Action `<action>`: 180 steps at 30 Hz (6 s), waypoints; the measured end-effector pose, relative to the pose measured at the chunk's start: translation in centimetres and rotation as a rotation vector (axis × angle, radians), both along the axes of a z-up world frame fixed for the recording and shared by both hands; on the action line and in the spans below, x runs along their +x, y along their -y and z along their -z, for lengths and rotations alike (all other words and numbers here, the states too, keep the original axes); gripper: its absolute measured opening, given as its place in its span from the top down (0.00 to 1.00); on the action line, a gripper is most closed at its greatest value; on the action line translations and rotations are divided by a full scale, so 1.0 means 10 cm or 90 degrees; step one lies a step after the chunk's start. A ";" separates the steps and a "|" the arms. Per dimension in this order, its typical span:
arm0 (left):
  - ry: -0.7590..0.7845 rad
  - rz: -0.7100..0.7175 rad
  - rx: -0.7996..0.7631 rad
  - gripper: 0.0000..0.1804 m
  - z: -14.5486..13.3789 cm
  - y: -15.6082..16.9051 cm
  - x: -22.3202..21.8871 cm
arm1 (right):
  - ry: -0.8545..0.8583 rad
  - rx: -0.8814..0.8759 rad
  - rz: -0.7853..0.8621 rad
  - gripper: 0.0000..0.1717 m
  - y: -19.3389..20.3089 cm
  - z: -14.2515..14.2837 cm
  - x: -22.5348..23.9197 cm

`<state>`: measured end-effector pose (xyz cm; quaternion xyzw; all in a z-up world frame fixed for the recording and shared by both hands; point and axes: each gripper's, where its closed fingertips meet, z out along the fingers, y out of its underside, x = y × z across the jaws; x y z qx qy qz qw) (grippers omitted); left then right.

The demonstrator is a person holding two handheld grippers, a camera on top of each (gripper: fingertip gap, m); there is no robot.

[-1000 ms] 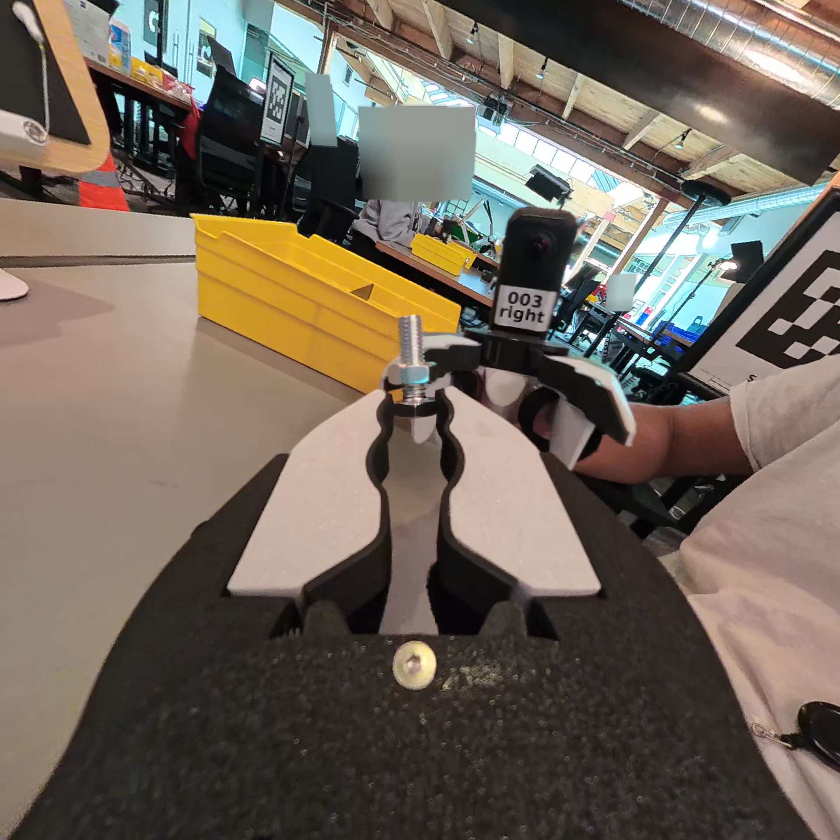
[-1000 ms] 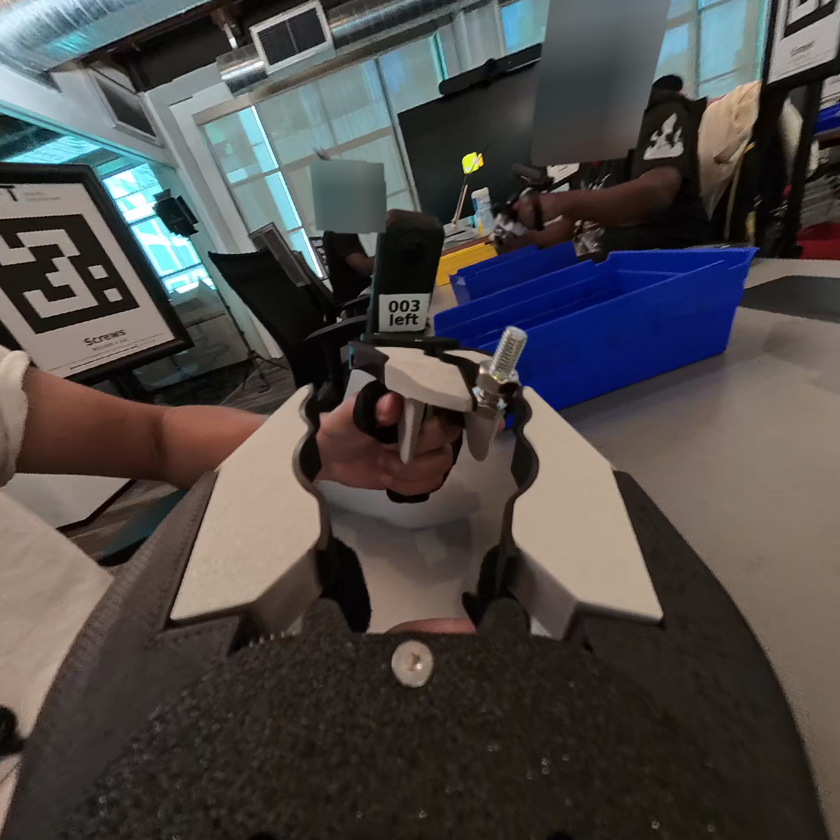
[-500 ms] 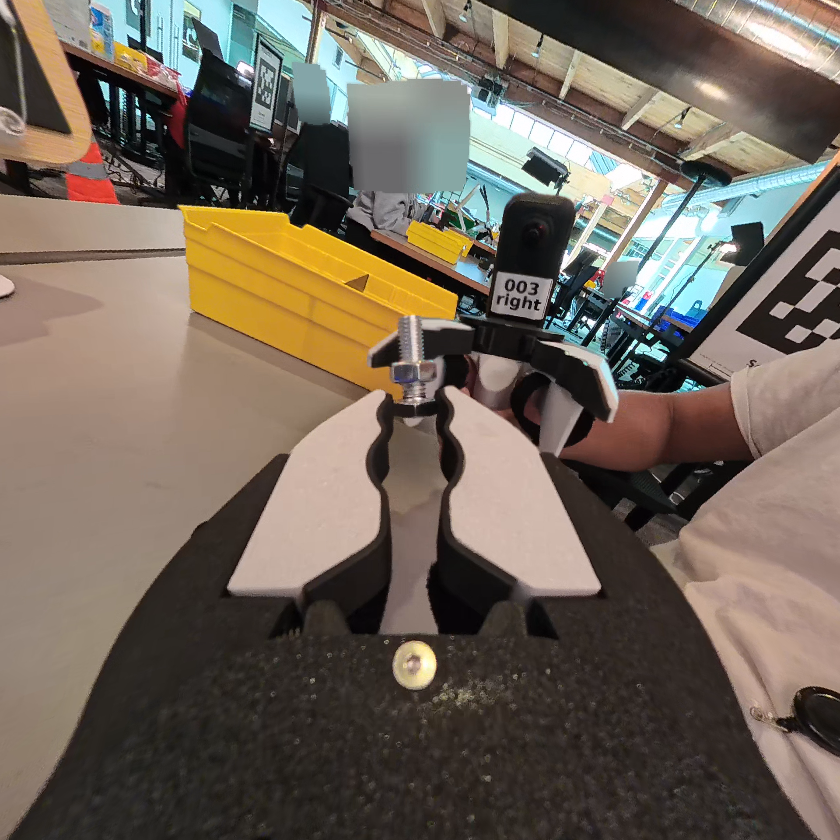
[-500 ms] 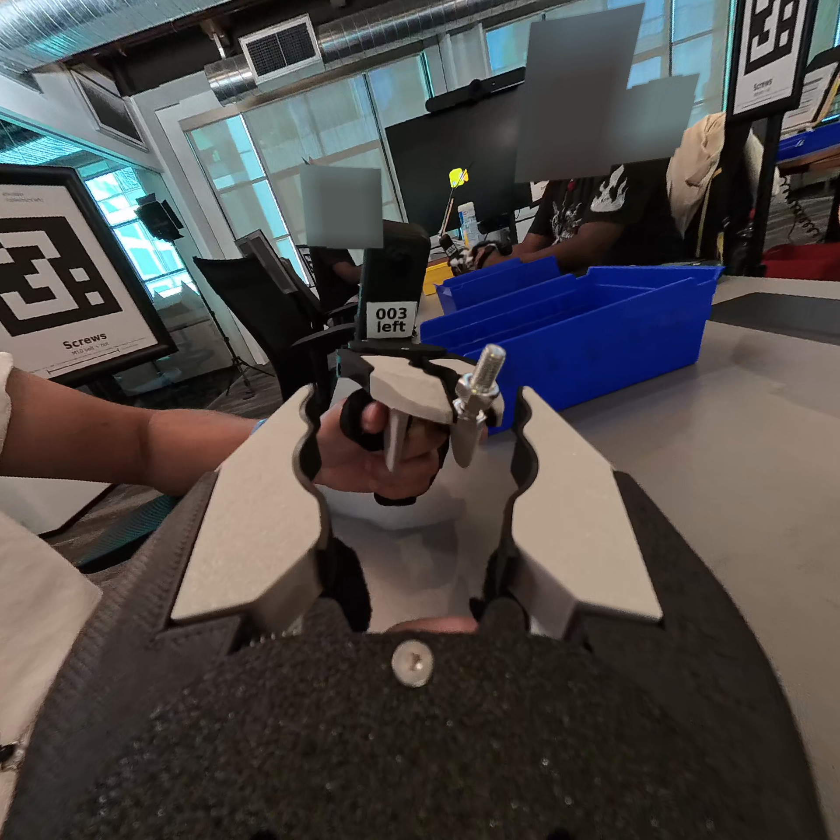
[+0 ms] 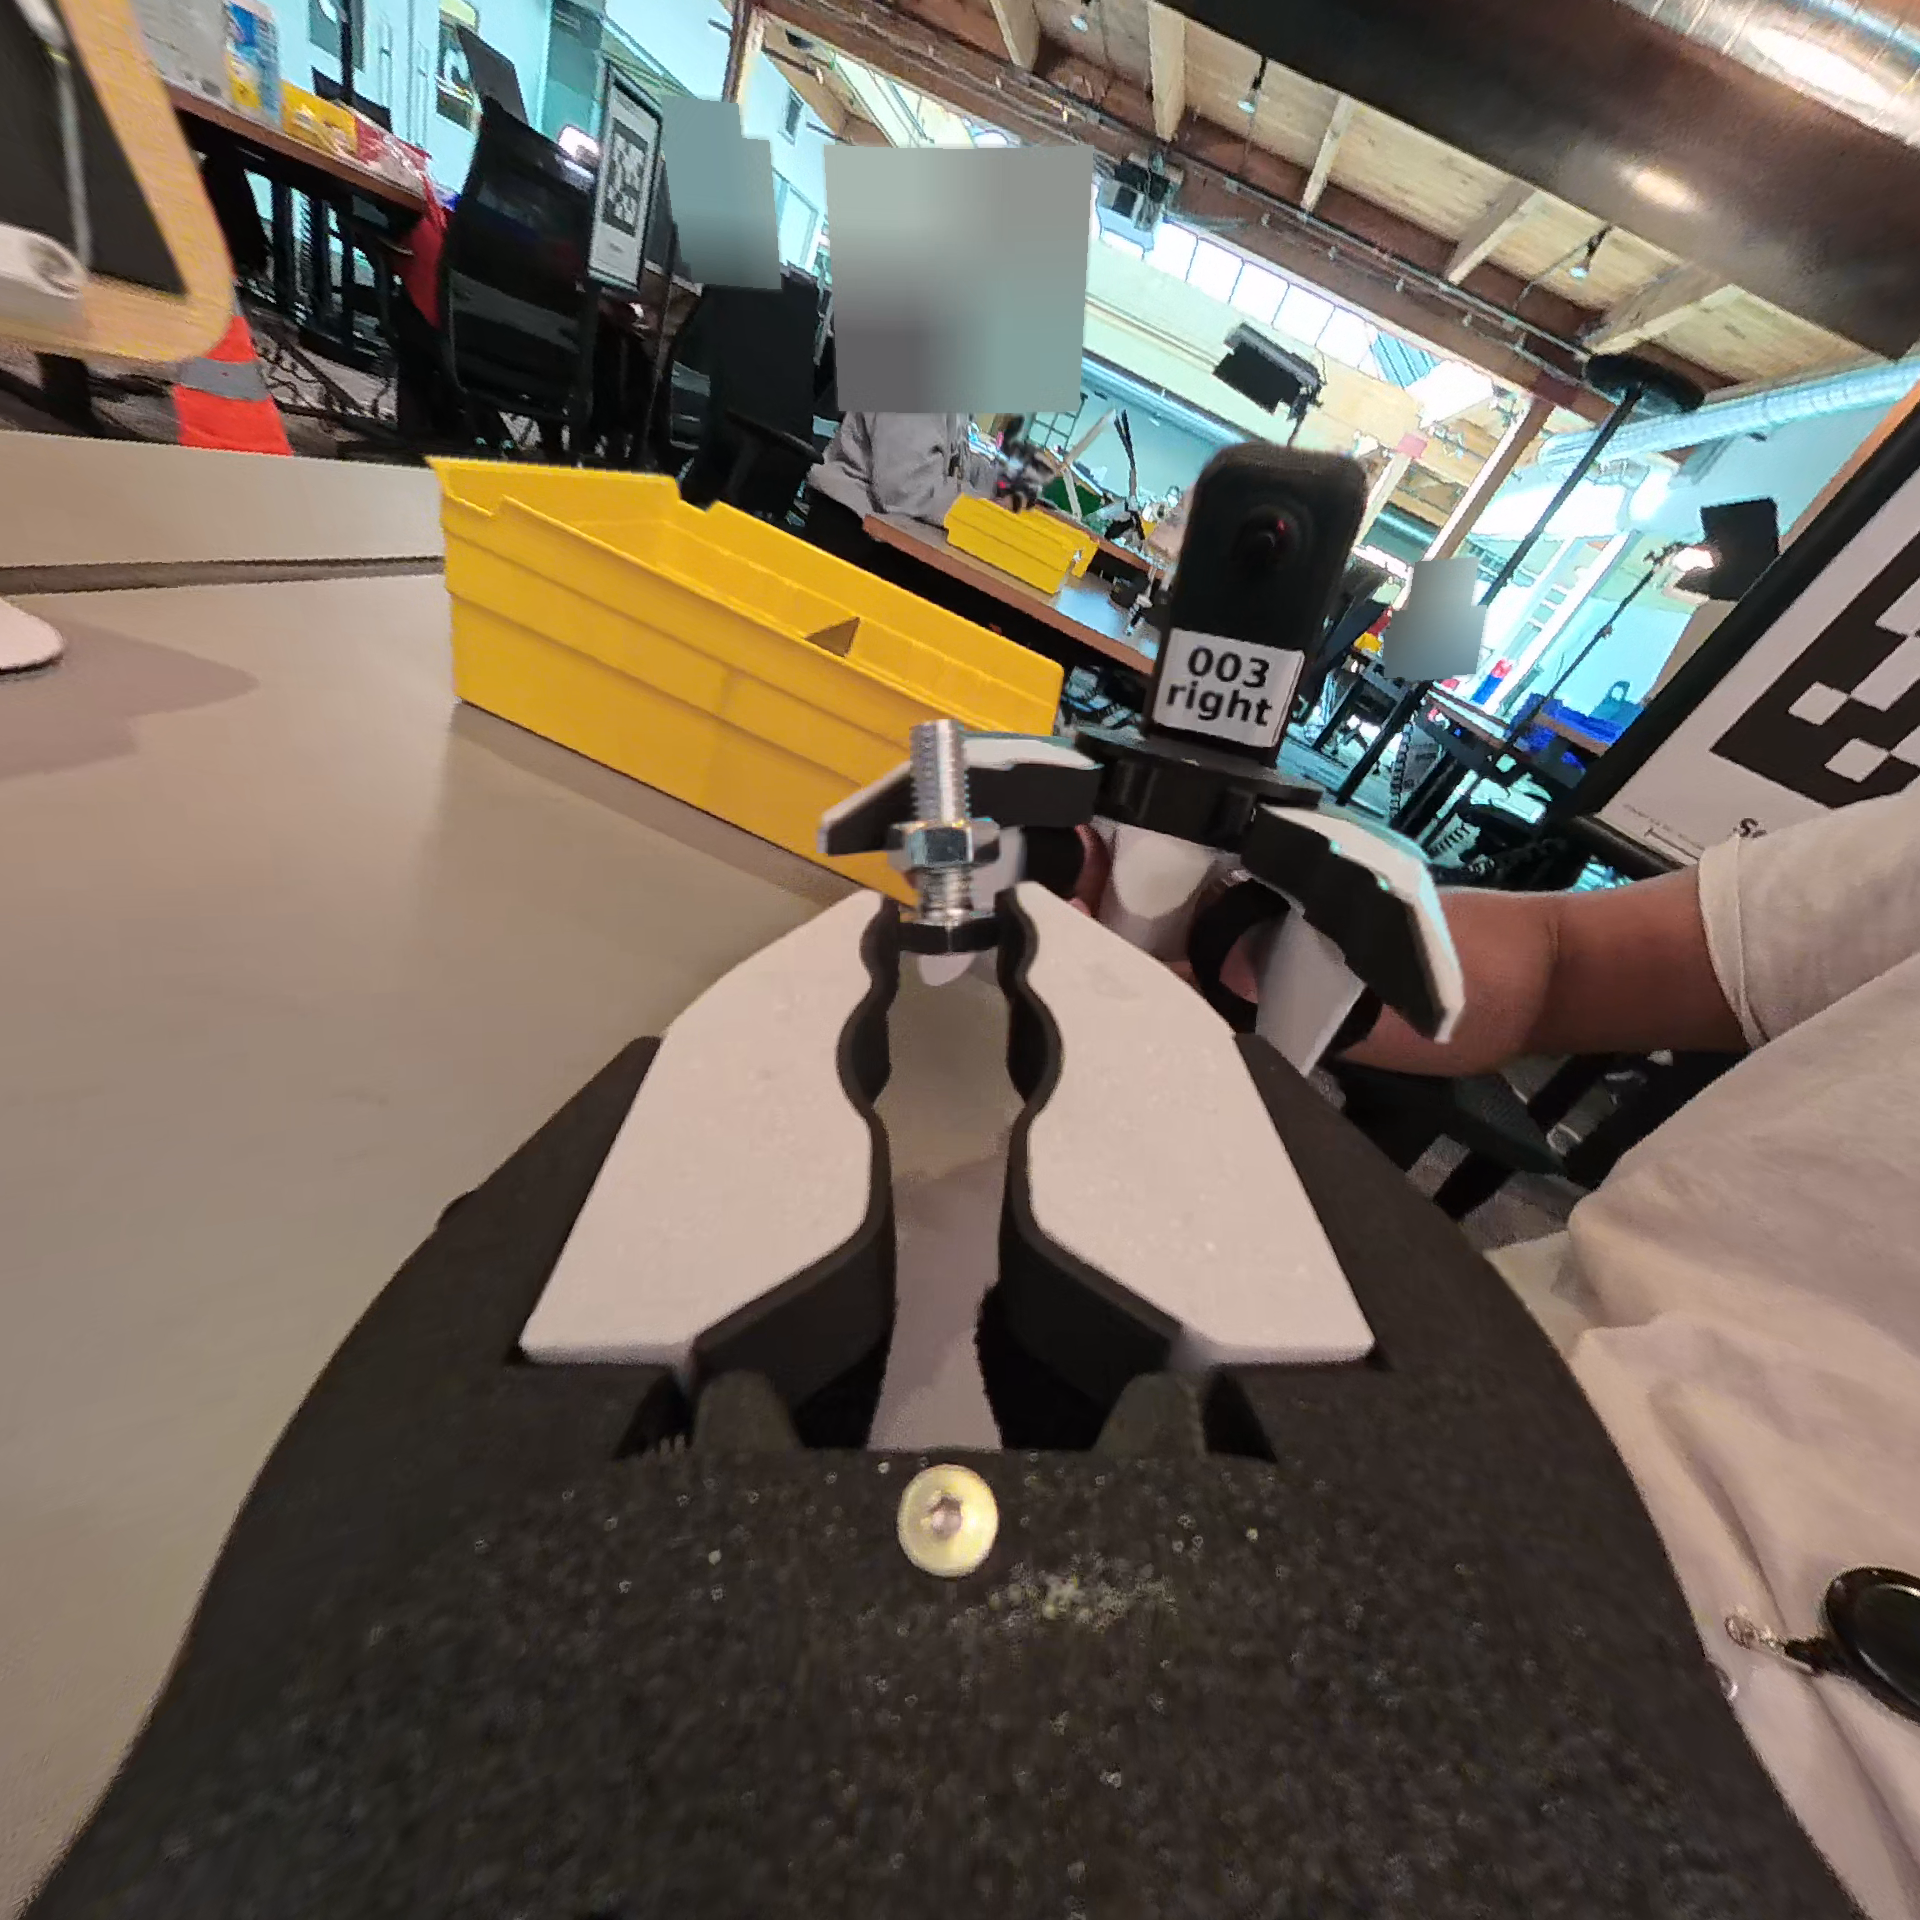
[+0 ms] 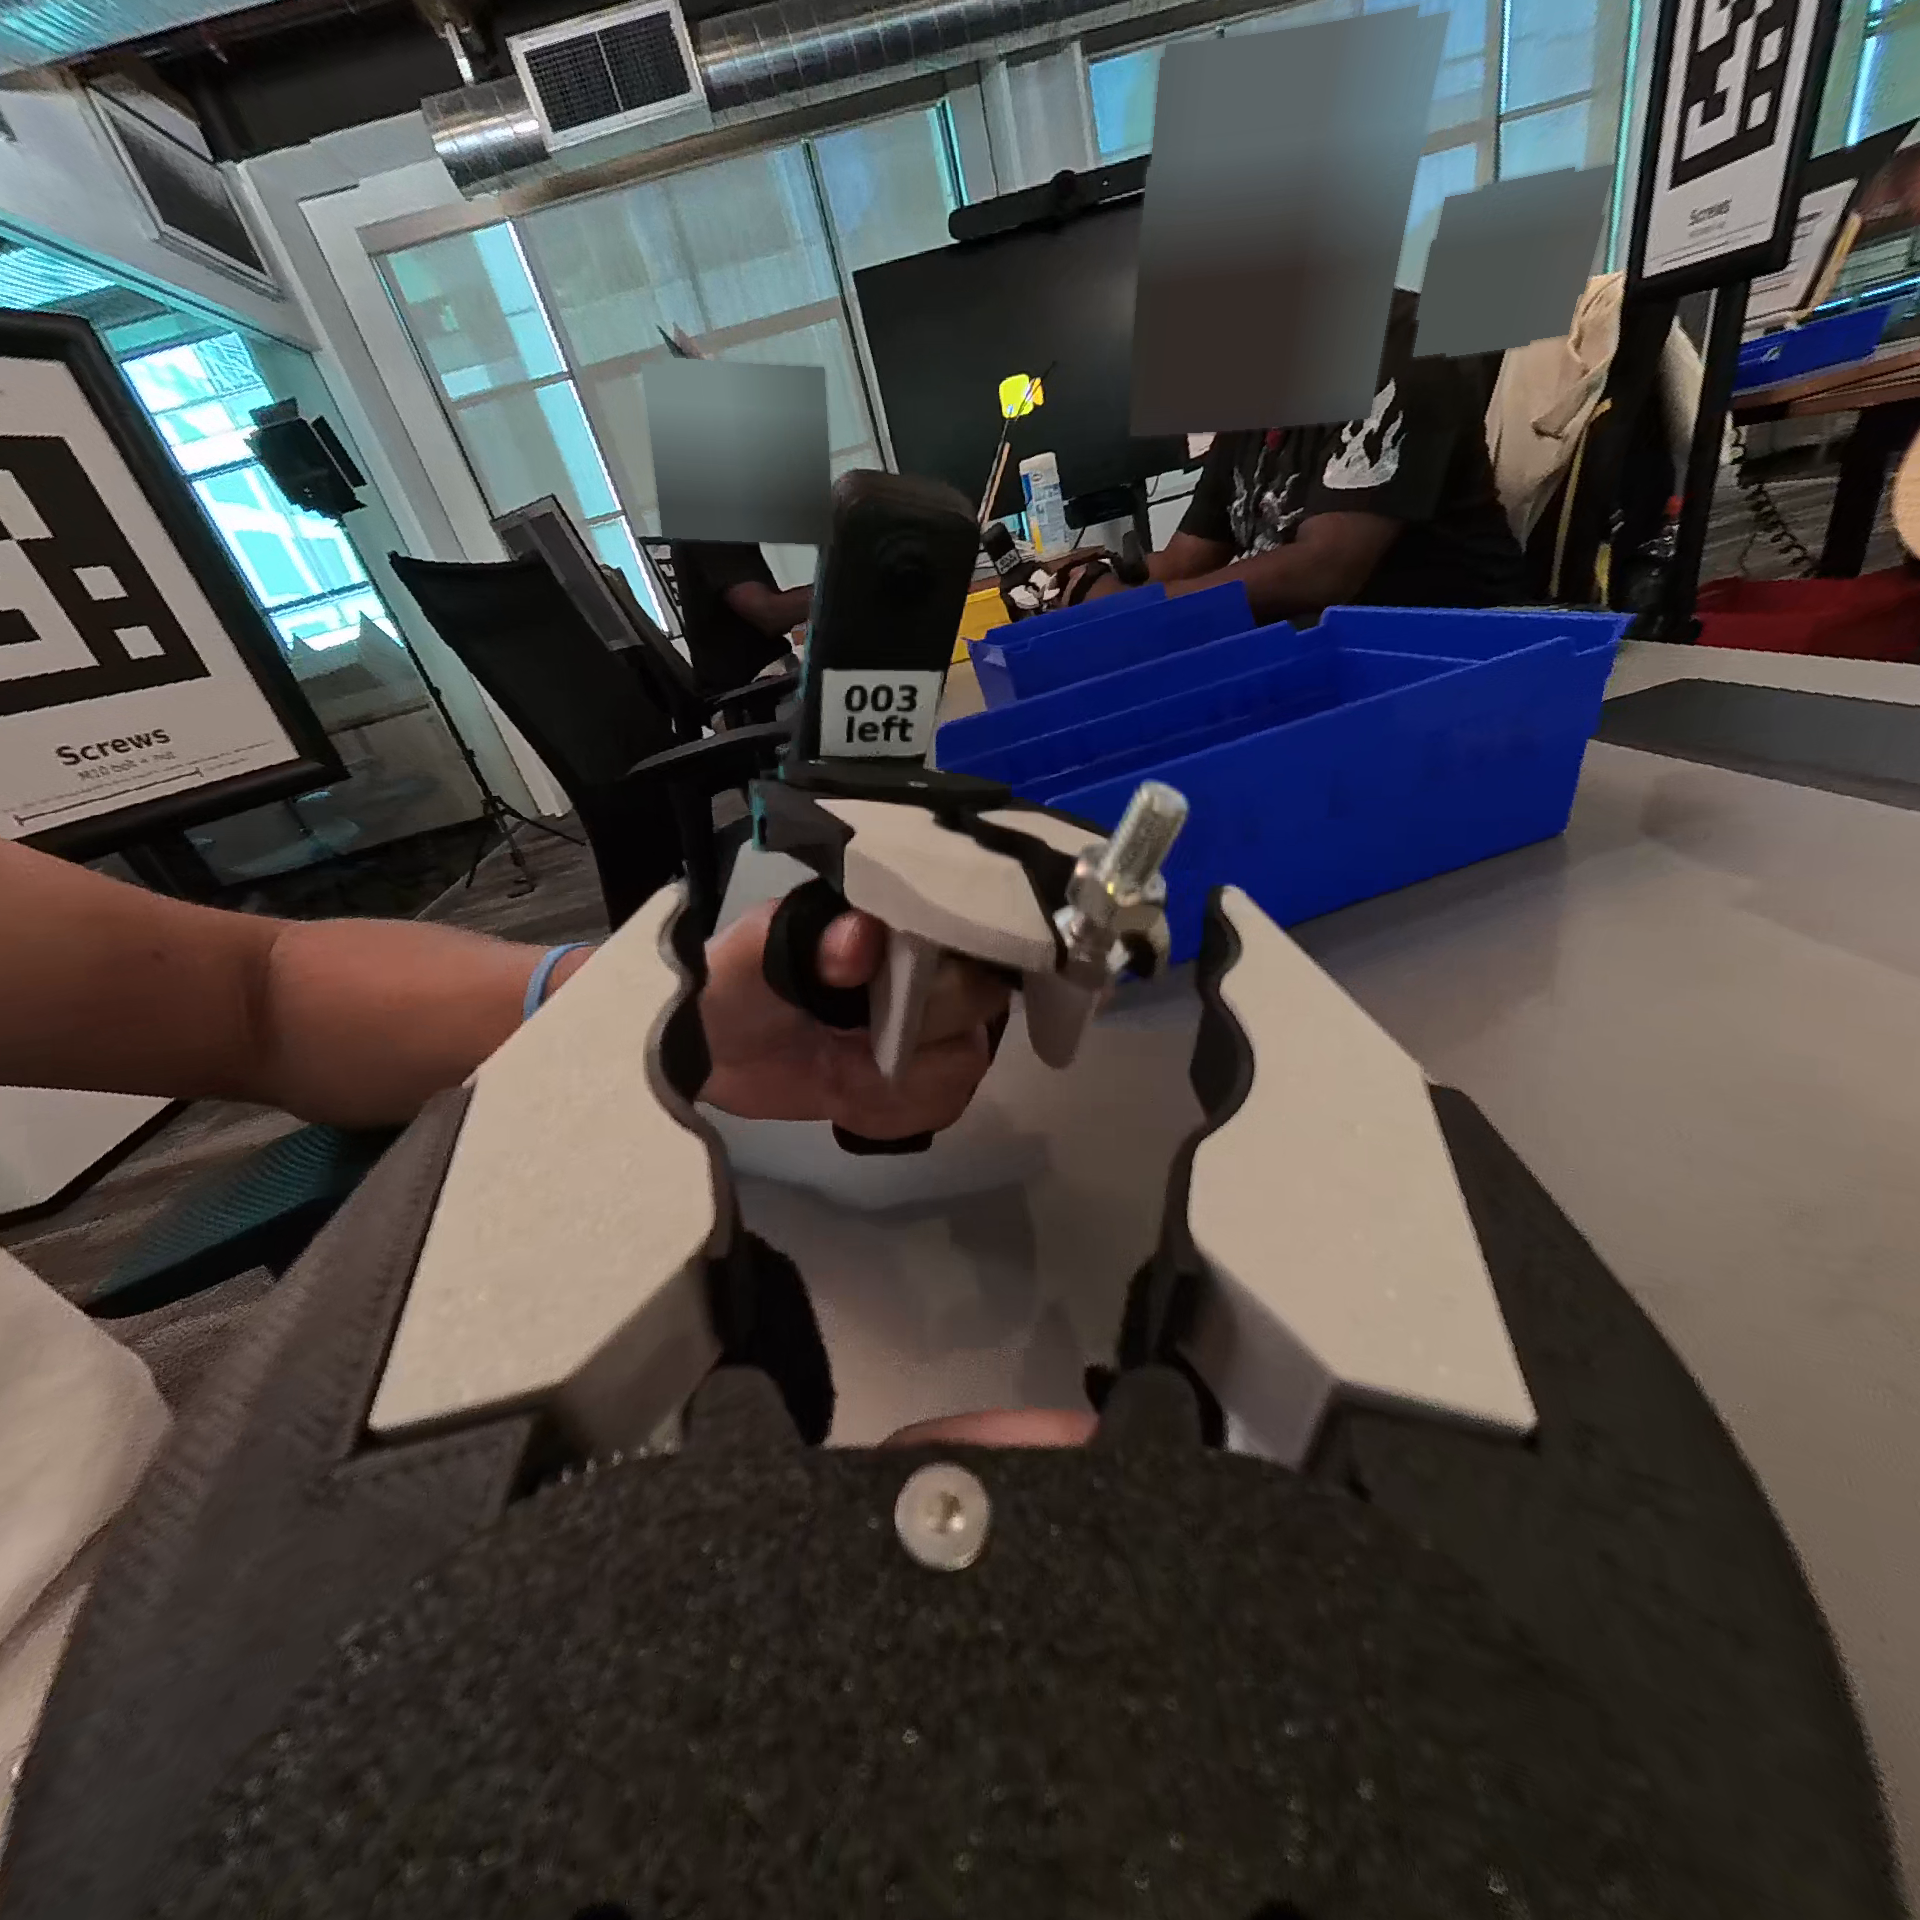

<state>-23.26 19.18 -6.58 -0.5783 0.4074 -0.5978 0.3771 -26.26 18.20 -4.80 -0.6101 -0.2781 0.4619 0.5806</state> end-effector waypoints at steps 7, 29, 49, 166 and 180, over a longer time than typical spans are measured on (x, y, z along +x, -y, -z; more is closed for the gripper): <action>-0.008 0.006 -0.006 0.90 0.06 0.01 0.04 | 0.022 -0.004 -0.006 0.43 0.02 0.08 -0.09; 0.011 -0.022 -0.021 0.90 0.01 -0.13 -0.04 | -0.011 -0.018 -0.013 0.47 0.01 0.02 -0.08; -0.008 -0.018 0.018 0.90 0.01 -0.06 -0.03 | -0.008 -0.028 -0.018 0.45 0.01 0.03 -0.04; -0.053 -0.013 0.044 0.90 0.14 -0.08 -0.01 | -0.041 -0.060 -0.013 0.54 -0.13 0.00 0.19; -0.090 0.005 0.101 0.90 0.20 0.05 0.07 | -0.039 -0.065 -0.033 0.51 -0.09 0.02 0.08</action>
